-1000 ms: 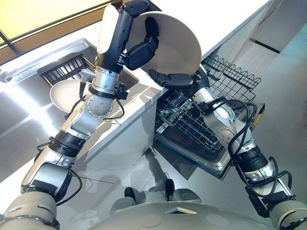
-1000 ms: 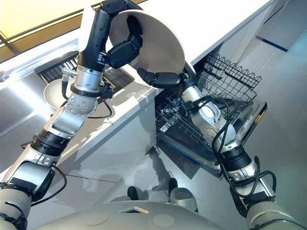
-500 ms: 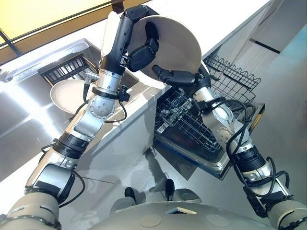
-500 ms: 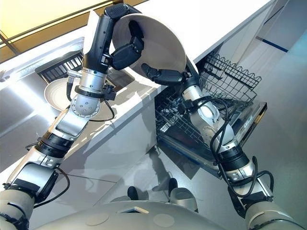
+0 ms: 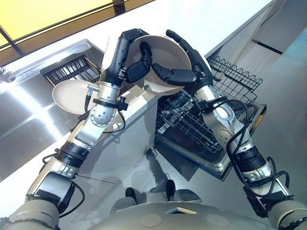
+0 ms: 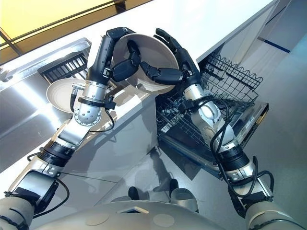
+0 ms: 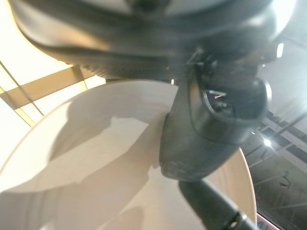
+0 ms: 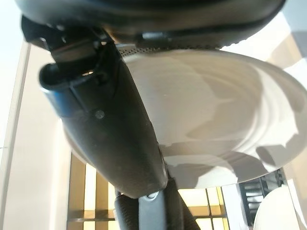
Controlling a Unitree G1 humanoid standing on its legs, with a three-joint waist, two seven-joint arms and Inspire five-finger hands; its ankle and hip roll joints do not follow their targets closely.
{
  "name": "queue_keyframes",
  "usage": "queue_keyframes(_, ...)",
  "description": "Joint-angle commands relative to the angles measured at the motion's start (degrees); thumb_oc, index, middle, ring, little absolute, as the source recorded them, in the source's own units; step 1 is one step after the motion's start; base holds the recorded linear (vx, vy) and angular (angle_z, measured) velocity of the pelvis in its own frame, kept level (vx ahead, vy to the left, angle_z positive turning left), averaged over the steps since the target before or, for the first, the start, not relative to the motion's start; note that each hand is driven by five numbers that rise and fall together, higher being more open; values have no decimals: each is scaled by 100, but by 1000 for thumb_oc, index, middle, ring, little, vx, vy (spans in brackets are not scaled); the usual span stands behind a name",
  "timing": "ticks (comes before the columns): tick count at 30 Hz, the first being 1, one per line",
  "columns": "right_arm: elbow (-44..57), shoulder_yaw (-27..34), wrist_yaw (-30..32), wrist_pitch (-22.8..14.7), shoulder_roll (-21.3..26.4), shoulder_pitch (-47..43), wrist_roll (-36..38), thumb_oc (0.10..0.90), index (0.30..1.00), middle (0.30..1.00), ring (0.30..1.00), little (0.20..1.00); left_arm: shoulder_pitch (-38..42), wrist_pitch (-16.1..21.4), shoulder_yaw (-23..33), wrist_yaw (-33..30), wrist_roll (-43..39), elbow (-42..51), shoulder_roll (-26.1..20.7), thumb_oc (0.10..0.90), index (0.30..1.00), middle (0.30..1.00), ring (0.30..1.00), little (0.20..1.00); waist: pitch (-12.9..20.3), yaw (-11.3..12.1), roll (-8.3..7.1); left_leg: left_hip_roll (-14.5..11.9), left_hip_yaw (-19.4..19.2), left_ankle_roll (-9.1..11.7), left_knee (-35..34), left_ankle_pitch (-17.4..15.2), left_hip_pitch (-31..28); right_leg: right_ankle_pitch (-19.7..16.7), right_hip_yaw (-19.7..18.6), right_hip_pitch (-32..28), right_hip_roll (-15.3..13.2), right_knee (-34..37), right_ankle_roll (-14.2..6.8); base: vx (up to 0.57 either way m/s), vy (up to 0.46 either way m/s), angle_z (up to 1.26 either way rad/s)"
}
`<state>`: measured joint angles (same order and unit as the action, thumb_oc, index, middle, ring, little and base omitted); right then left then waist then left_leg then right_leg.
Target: Pick up plates and place into dishwasher.
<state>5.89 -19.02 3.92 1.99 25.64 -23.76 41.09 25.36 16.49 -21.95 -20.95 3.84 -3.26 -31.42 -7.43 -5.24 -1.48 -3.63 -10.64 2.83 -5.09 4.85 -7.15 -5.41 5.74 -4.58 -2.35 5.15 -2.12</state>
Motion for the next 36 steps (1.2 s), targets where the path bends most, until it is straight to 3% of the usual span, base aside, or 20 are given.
queue_keyframes(1,592,483,-344,-288,-334,-642,417,273,448,448,448,373,187,674,111,-77,-8,-162,69,100,300,300,300,200,540,62,87,433,406,-226,43,-396,159,694,303,58,388,-650,-281,0,0,0)
queue_keyframes(2,559,453,-395,-188,-327,-612,420,388,547,547,547,488,194,679,107,-80,14,-146,70,100,300,300,300,200,539,60,80,427,406,-225,44,-395,159,702,307,60,389,-661,-280,0,0,0)
queue_keyframes(4,497,383,-422,-43,-280,-543,323,800,900,900,900,900,213,678,84,-122,40,-111,55,100,300,300,300,200,544,55,64,418,415,-219,42,-385,166,712,309,58,391,-664,-276,1,-9,2)
queue_keyframes(7,384,329,-459,70,-172,-500,469,800,900,900,900,900,269,647,63,-176,62,-89,21,100,300,300,300,200,539,49,26,403,422,-218,38,-371,179,714,325,51,391,-657,-271,-5,-25,11)
queue_keyframes(9,305,307,-451,81,-125,-483,558,569,702,702,702,669,302,626,48,-202,23,-89,-23,100,300,300,300,200,534,47,9,397,436,-211,37,-350,191,707,334,49,397,-650,-264,-2,-23,15)
queue_keyframes(11,245,300,-455,113,-126,-487,581,432,585,585,585,532,326,606,29,-229,20,-97,-42,100,300,300,300,200,526,48,1,392,442,-208,40,-345,194,702,339,42,399,-643,-259,6,-12,5)
queue_keyframes(13,206,289,-480,171,-132,-484,601,369,531,531,531,469,330,615,25,-260,49,-120,-53,100,300,300,300,200,516,47,-3,388,448,-204,44,-342,193,702,341,44,399,-653,-258,0,0,0)
queue_keyframes(14,193,281,-513,200,-141,-483,604,440,592,592,592,540,332,603,22,-274,79,-125,-47,100,300,300,300,200,510,46,-7,386,452,-204,45,-340,191,702,339,41,400,-654,-255,0,0,0)
queue_keyframes(15,191,279,-562,286,-144,-472,642,693,808,808,808,793,329,609,26,-282,87,-133,-49,100,300,300,300,200,511,46,-9,385,454,-203,44,-339,191,702,339,39,400,-653,-254,0,0,0)
queue_keyframes(16,187,274,-587,346,-141,-462,656,800,900,900,900,900,328,623,30,-289,96,-143,-56,100,300,300,300,200,513,45,-12,383,455,-201,43,-338,192,703,342,38,400,-653,-255,0,0,0)
queue_keyframes(26,98,208,-675,497,-158,-380,822,800,900,900,900,900,380,623,9,-361,159,-122,-117,100,300,300,300,200,503,43,-37,367,470,-196,41,-325,193,701,340,31,395,-654,-256,0,0,0)
queue_keyframes(32,68,182,-832,943,-166,-344,1358,800,900,900,900,900,414,624,0,-374,197,-121,-189,100,300,300,300,200,495,40,-58,357,459,-193,47,-325,193,704,347,23,388,-655,-259,0,0,0)
queue_keyframes(36,-1,165,-932,1037,-178,-305,1484,800,900,900,900,900,425,629,-9,-353,180,-114,-215,100,300,300,300,200,492,48,-76,352,463,-189,51,-322,196,697,362,23,387,-653,-260,0,0,0)
